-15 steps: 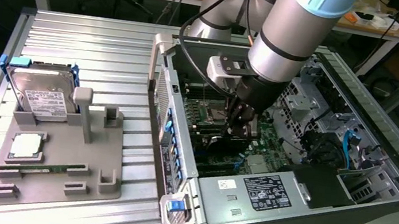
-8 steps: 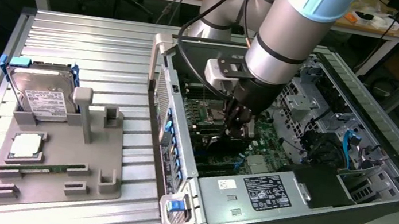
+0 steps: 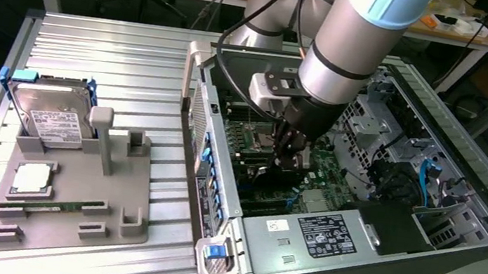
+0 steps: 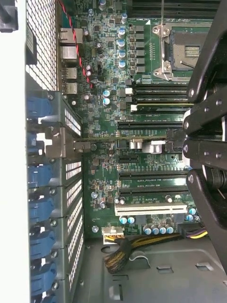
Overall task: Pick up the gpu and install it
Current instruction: 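Press down on the gpu until it lock into place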
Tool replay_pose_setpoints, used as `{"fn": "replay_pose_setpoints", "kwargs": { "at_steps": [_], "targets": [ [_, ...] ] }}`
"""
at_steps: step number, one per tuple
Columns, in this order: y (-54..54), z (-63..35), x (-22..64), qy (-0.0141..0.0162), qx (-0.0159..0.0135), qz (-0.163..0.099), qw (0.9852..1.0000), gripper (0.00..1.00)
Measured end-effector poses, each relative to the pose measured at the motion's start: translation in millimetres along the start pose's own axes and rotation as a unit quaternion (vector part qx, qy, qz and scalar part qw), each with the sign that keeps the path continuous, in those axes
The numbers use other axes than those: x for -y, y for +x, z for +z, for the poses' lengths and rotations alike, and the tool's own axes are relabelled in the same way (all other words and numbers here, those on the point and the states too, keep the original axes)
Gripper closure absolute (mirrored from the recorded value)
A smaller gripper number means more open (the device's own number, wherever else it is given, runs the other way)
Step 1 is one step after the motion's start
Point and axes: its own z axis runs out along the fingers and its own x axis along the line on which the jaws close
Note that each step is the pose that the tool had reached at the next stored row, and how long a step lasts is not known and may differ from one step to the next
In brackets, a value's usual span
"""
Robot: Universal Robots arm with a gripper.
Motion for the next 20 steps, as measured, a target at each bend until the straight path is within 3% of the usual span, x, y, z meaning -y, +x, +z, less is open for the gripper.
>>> {"fn": "replay_pose_setpoints", "kwargs": {
  "at_steps": [12,16,17,18,20],
  "targets": [
    [-2.9,5.9,0.1,-0.0002,0.0017,0.000,1.0000,0.89],
    [-2.9,7.9,-0.1,-0.0001,0.0042,0.000,1.0000,0.89],
    [-3.2,5.6,0.0,-0.0003,0.0046,0.000,1.0000,0.89],
    [-3.6,1.1,0.0,0.0006,0.0069,0.000,1.0000,0.89],
    [-3.1,-11.0,-0.6,0.0001,0.0065,0.000,1.0000,0.89]
  ]
}}
